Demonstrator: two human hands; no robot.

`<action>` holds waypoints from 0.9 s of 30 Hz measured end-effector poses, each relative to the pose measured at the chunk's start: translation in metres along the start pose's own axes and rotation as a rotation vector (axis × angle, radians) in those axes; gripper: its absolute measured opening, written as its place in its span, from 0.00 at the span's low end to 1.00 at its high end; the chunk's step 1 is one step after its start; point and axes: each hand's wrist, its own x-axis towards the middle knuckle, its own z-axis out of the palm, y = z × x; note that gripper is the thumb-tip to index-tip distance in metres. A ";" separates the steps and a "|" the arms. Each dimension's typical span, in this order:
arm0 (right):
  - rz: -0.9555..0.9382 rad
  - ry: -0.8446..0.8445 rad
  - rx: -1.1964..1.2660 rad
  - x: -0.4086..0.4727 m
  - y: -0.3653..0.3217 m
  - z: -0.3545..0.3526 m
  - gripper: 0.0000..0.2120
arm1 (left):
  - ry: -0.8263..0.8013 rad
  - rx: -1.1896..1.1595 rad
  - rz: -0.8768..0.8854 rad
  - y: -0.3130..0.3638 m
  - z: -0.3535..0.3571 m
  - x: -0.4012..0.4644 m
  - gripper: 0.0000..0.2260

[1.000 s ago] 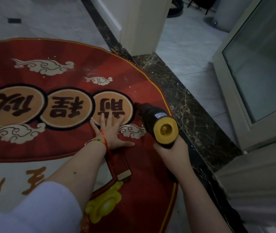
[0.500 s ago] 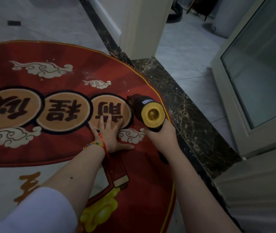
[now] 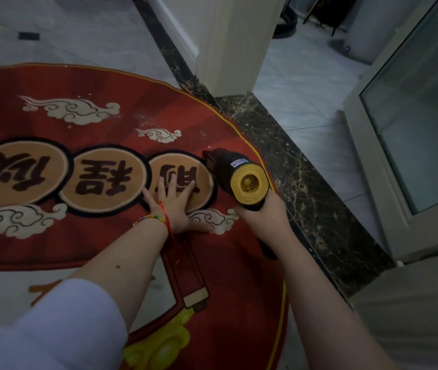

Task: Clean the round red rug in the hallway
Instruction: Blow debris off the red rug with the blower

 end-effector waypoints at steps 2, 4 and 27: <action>0.007 0.018 -0.006 -0.012 0.004 -0.006 0.18 | -0.001 -0.015 0.005 -0.002 0.003 0.001 0.56; 0.017 0.041 -0.022 -0.029 0.014 -0.012 0.17 | 0.015 -0.036 0.018 -0.004 0.004 0.001 0.56; 0.006 0.046 0.031 0.010 0.007 0.014 0.15 | 0.027 -0.019 0.039 -0.005 0.007 0.002 0.56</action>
